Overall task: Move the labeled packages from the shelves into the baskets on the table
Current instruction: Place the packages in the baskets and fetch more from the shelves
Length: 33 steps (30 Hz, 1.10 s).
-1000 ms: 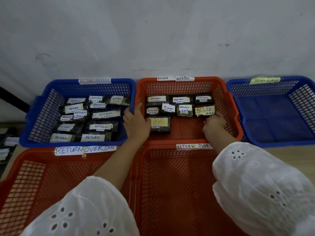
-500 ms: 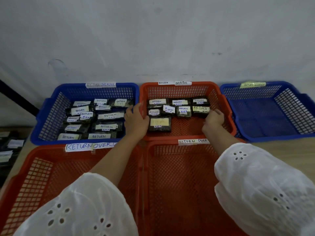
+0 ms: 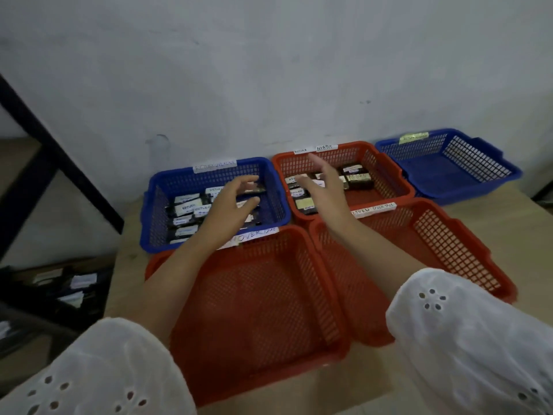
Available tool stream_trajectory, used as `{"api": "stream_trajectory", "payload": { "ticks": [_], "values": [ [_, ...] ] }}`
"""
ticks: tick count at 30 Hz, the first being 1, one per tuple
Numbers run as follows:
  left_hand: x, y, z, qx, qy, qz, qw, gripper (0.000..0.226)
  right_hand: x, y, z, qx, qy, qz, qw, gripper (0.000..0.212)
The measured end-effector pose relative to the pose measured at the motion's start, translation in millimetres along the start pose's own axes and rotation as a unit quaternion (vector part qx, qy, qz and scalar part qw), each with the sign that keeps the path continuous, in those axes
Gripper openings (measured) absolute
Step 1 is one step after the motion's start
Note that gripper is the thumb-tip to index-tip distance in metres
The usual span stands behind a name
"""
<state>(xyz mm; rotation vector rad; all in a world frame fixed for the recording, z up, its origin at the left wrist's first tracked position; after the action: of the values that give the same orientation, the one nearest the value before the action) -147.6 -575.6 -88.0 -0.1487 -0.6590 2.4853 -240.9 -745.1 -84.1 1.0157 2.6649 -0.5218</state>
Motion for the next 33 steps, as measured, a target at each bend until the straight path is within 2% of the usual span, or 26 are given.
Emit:
{"api": "stream_trajectory", "payload": {
  "ticks": [4,8,14,20,26,33],
  "values": [
    [64,-38,-10,0.013,0.025,0.004,1.0,0.037,55,34,-49,-0.027,-0.033,-0.074,0.996,0.051],
    [144,-76,-18,0.026,0.039,0.046,0.998,0.036,125,64,-90,-0.058,-0.033,-0.125,0.99,0.05],
    [266,-131,-48,0.037,0.032,0.065,0.997,0.038,235,110,-147,-0.104,-0.014,-0.158,0.982,0.044],
    [349,-214,-89,0.02,-0.03,0.12,0.992,0.038,304,175,-196,-0.114,-0.002,-0.227,0.967,0.042],
    [407,-304,-124,0.013,-0.04,0.166,0.985,0.038,347,271,-254,-0.132,-0.027,-0.288,0.948,0.041],
    [458,-429,-187,0.014,-0.049,0.189,0.981,0.037,399,408,-313,-0.171,-0.013,-0.301,0.938,0.038]
  ]
}}
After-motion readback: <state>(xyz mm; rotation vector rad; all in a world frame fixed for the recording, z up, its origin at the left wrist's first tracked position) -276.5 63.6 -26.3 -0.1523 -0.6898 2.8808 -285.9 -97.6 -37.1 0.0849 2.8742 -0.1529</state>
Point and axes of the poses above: each hand's wrist, its own x-axis away from the middle knuckle, its own y-axis out of the palm, z = x × y, the point moved 5 cm from there along -x, towards the middle knuckle, and after that the axes turned 13 degrees about -y, right-handed, at the moved point
